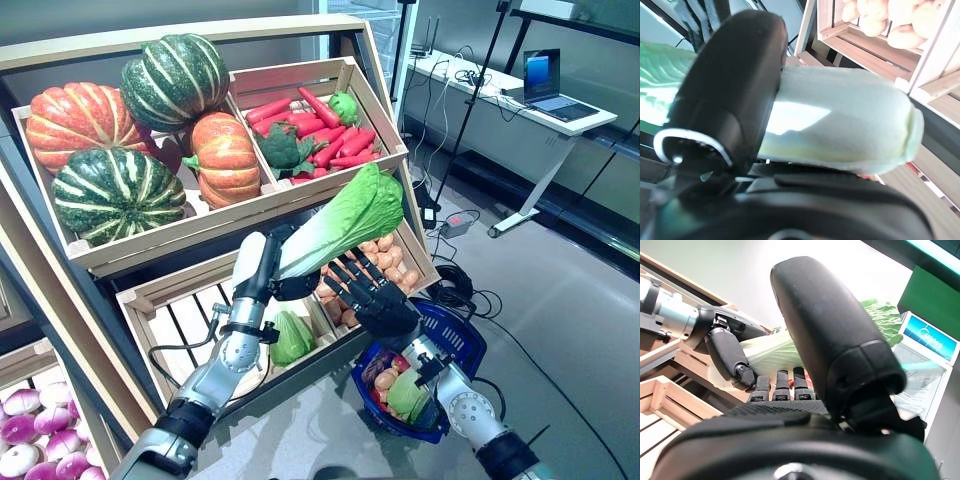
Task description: Put vegetables into the basket
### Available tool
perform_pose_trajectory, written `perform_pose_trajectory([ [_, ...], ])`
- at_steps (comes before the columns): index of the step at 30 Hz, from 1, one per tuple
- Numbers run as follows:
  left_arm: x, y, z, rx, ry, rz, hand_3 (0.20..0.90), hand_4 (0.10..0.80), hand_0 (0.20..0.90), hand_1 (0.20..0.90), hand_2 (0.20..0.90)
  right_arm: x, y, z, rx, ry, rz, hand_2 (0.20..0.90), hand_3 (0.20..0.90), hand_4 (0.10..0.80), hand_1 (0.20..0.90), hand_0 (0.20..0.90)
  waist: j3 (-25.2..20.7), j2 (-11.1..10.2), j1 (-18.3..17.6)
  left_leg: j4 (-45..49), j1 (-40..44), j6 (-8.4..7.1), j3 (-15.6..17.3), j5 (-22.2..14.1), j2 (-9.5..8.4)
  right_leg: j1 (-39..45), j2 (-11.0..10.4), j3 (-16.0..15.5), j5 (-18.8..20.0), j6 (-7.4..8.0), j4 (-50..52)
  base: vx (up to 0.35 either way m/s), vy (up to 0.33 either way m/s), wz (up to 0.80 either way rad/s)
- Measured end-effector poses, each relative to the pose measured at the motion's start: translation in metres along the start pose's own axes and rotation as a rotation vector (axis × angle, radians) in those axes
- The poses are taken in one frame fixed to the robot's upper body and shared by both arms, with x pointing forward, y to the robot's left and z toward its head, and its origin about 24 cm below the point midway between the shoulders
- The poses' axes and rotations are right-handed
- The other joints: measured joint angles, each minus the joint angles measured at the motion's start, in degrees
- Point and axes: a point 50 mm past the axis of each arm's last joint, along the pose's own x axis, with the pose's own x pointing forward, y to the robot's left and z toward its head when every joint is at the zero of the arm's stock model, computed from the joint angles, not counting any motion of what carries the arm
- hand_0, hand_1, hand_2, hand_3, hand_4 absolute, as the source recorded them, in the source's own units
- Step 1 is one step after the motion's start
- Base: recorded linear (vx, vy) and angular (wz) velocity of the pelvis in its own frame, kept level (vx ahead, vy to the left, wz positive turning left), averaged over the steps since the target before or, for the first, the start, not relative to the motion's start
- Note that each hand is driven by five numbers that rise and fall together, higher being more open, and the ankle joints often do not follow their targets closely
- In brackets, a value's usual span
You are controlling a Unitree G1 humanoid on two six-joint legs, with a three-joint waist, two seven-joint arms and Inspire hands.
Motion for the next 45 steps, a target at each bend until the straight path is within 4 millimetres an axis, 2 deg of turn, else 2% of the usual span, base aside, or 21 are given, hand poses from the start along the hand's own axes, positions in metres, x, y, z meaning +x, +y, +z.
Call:
perform_pose_trajectory([
  [7, 0.006, -0.002, 0.013, 0.086, -0.108, 0.012, 0.3, 0.4, 0.3, 0.3, 0.3, 0.001, 0.002, 0.012, -0.064, -0.105, -0.009, 0.9, 0.9, 0.8, 0.9, 0.9, -0.02, 0.03, -0.05, -0.03, 0.0, 0.01, 0.01, 0.01, 0.0, -0.03, 0.01, 0.02, 0.01, 0.0, -0.02, 0.0, 0.0, 0.0],
  [10, 0.003, -0.01, 0.019, 0.139, -0.184, -0.031, 0.3, 0.4, 0.3, 0.3, 0.3, 0.003, 0.01, 0.033, -0.163, -0.23, -0.026, 0.9, 0.9, 0.8, 0.9, 0.9, -0.2, 0.22, -0.03, -0.08, -0.01, 0.01, 0.01, 0.01, -0.03, -0.05, 0.0, 0.12, 0.02, 0.0, -0.07, 0.0, 0.0, 0.0],
  [13, -0.005, -0.029, 0.024, 0.15, -0.232, -0.122, 0.3, 0.4, 0.3, 0.3, 0.3, 0.009, 0.02, 0.067, -0.365, -0.388, -0.042, 0.9, 0.9, 0.8, 0.9, 0.9, -0.33, 0.44, -0.17, -0.08, -0.02, 0.01, 0.04, 0.02, -0.05, -0.11, 0.0, 0.27, 0.05, 0.02, -0.11, 0.0, 0.0, 0.0],
  [15, -0.006, -0.035, 0.028, 0.124, -0.237, -0.126, 0.3, 0.4, 0.3, 0.3, 0.3, 0.01, 0.029, 0.079, -0.484, -0.429, -0.033, 0.9, 0.9, 0.8, 0.9, 0.9, -0.35, 0.47, -0.41, -0.09, -0.02, 0.01, 0.0, 0.02, -0.04, -0.15, 0.02, 0.37, 0.06, 0.01, -0.13, 0.0, 0.0, 0.0],
  [17, -0.005, -0.033, 0.03, 0.115, -0.242, -0.111, 0.3, 0.4, 0.3, 0.3, 0.3, 0.011, 0.035, 0.083, -0.525, -0.436, -0.018, 0.9, 0.9, 0.8, 0.9, 0.9, -0.4, 0.56, -1.01, -0.17, -0.02, 0.01, -0.01, 0.02, -0.05, -0.14, 0.07, 0.52, 0.38, 0.0, -0.56, -0.013, 0.004, -0.05],
  [24, -0.005, -0.031, 0.03, 0.11, -0.249, -0.104, 0.3, 0.4, 0.3, 0.3, 0.3, 0.013, 0.038, 0.082, -0.491, -0.456, -0.01, 0.9, 0.9, 0.8, 0.9, 0.9, -0.43, 0.65, -1.04, -0.17, -0.1, -0.01, -0.01, 0.03, -0.05, 0.04, 0.29, 0.67, 1.17, -0.16, -1.69, -0.005, 0.001, -0.02],
  [30, -0.005, -0.031, 0.03, 0.104, -0.246, -0.106, 0.3, 0.4, 0.3, 0.3, 0.3, 0.015, 0.037, 0.077, -0.35, -0.503, -0.02, 0.9, 0.9, 0.8, 0.9, 0.9, -0.43, 0.65, -0.84, -0.17, -0.11, -0.01, -0.02, 0.05, -0.05, 0.05, 0.29, 0.67, 1.19, -0.16, -1.69, 0.0, 0.0, 0.0],
  [35, -0.004, -0.031, 0.03, 0.094, -0.24, -0.109, 0.3, 0.4, 0.3, 0.3, 0.3, 0.016, 0.037, 0.077, -0.34, -0.503, -0.022, 0.9, 0.9, 0.8, 0.9, 0.9, -0.44, 0.64, -0.89, -0.17, -0.09, -0.01, -0.03, 0.06, -0.05, 0.07, 0.29, 0.67, 1.19, -0.16, -1.7, 0.0, 0.0, 0.0],
  [45, -0.007, -0.03, 0.027, 0.102, -0.227, -0.115, 0.3, 0.4, 0.3, 0.3, 0.3, 0.02, 0.024, 0.064, -0.087, -0.486, -0.043, 0.9, 0.9, 0.8, 0.9, 0.9, -1.01, -0.29, -1.19, -0.17, -0.03, -0.02, 0.0, 0.06, -0.05, 0.09, 0.29, 0.71, 1.2, -0.16, -1.7, 0.0, 0.0, 0.0],
])
